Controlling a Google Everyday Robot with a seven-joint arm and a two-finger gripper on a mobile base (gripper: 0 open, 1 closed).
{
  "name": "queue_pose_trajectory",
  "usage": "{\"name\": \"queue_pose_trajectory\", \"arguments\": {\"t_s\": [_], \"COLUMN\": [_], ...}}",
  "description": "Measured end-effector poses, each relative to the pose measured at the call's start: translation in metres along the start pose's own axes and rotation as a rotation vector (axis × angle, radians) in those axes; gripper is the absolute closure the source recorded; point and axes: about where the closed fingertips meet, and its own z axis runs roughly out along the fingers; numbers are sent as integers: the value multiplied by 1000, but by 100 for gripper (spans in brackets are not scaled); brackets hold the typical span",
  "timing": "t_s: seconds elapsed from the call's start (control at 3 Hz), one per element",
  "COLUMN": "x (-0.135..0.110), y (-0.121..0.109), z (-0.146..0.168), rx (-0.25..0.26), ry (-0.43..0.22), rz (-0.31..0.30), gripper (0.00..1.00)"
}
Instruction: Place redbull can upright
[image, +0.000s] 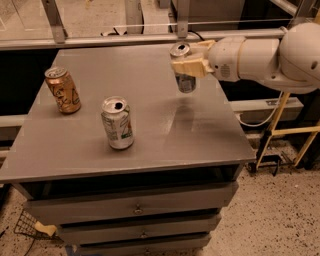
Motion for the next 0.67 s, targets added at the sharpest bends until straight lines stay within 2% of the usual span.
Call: {"name": "queue_pose_trajectory", "arguments": {"t_s": [0.33, 0.67], "x": [11, 24], "y": [-9, -17], "z": [-1, 3], "rx": [27, 26], "ry": [-48, -72], "rz": [69, 149], "gripper": [100, 100]}}
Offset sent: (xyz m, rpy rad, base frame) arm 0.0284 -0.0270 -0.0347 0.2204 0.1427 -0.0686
